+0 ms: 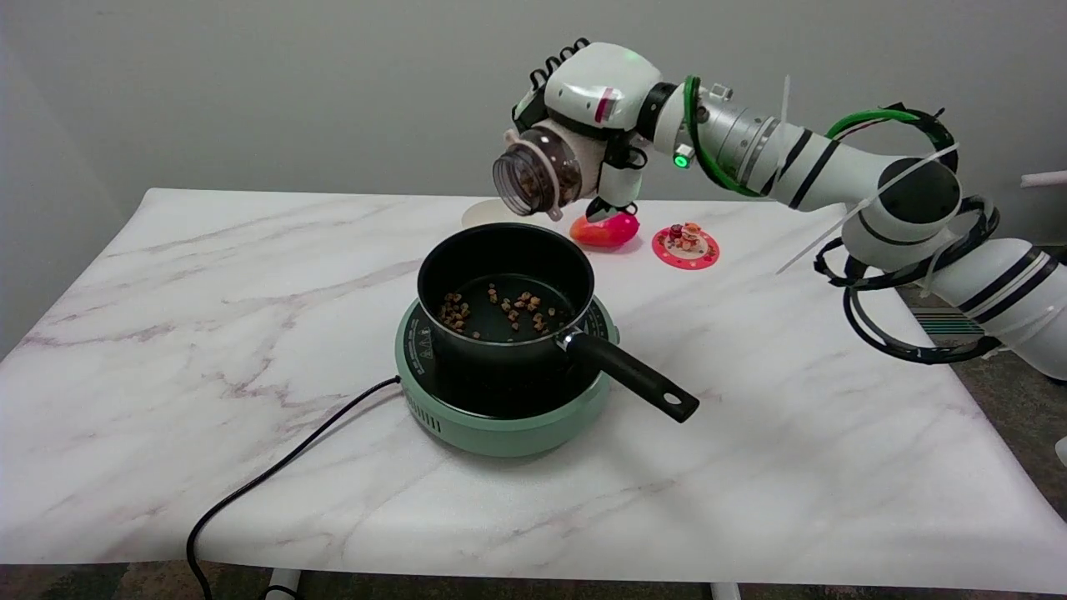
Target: Place the bottle onto the table.
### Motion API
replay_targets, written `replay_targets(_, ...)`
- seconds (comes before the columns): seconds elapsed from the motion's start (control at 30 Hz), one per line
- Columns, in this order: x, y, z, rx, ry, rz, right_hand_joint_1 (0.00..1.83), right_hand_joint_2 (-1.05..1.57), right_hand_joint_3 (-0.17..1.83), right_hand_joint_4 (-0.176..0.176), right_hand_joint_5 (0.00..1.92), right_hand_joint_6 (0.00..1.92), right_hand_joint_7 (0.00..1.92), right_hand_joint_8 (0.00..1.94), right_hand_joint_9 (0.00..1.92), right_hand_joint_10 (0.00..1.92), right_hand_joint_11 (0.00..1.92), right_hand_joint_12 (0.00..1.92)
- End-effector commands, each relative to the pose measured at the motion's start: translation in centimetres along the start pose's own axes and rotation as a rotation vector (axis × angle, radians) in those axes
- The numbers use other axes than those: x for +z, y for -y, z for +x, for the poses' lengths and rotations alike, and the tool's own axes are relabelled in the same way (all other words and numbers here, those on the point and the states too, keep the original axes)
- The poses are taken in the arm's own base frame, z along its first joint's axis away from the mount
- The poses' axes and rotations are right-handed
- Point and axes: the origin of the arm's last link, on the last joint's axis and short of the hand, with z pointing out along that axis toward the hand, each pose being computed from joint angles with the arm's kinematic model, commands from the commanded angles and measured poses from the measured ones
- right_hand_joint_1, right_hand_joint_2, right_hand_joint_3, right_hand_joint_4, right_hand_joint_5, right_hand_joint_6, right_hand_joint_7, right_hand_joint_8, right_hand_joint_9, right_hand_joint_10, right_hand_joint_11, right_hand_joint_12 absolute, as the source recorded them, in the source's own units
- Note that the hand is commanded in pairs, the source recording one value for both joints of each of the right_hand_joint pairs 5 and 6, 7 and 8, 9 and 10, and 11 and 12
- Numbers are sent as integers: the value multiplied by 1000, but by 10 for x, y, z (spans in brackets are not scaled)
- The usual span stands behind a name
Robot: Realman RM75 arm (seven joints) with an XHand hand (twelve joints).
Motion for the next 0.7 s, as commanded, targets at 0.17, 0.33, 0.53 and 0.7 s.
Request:
replay_targets(0.17,-45,-75,-34,613,-120,-310,1517,750,687,0,1827,1827,1780,1780,1324,1324,1128,1128)
replay_targets(0.33,-83,-106,-45,744,-184,-439,1522,733,703,0,1820,1820,1778,1778,1323,1323,1126,1126)
replay_targets(0.53,-133,-125,-69,966,-279,-536,1524,731,721,0,1821,1821,1783,1783,1328,1328,1129,1129)
replay_targets(0.7,-168,-134,-90,1098,-353,-580,1525,742,716,0,1831,1831,1790,1790,1335,1335,1136,1136)
